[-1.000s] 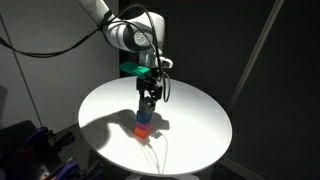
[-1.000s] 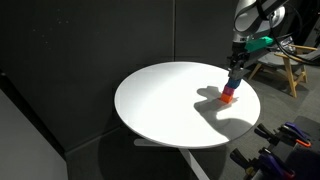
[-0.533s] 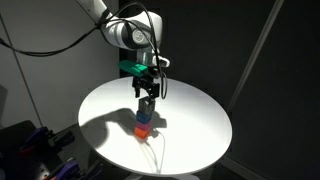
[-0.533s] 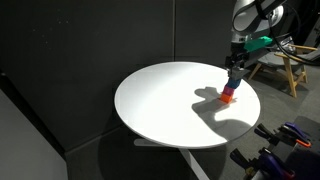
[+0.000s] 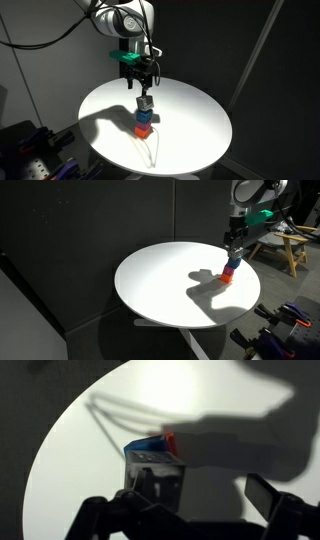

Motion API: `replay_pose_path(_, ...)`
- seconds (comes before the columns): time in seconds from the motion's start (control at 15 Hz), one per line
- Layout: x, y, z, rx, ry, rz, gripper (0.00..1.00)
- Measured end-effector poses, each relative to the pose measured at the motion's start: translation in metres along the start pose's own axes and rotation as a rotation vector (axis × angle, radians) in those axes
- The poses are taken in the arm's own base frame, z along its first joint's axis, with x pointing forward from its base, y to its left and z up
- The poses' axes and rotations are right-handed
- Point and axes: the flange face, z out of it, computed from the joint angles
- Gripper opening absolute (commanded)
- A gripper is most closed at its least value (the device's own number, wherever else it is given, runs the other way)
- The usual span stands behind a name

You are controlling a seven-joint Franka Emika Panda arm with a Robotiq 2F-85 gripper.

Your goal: Put the grey block on top of the stacked blocks

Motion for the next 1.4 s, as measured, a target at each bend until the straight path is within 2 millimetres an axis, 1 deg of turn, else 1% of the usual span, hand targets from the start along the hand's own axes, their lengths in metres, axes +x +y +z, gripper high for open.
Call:
replay_pose_path(0.4, -0.016, -0.009, -0.017, 0.004, 0.020, -0.017, 1.00)
replay_pose_path(0.73, -0.029, -0.021, -0.019, 0.006, 0.021, -0.074, 1.00)
replay_pose_path(0.93, -0.038, -0.034, -0.015, 0.005, 0.010, -0.137, 1.00)
replay_pose_path(1.2, -0.050, -0.056, -0.008, 0.002, 0.012, -0.235, 1.00)
replay_pose_path(1.4, -0.060, -0.072, -0.009, -0.001, 0.032, -0.286, 1.00)
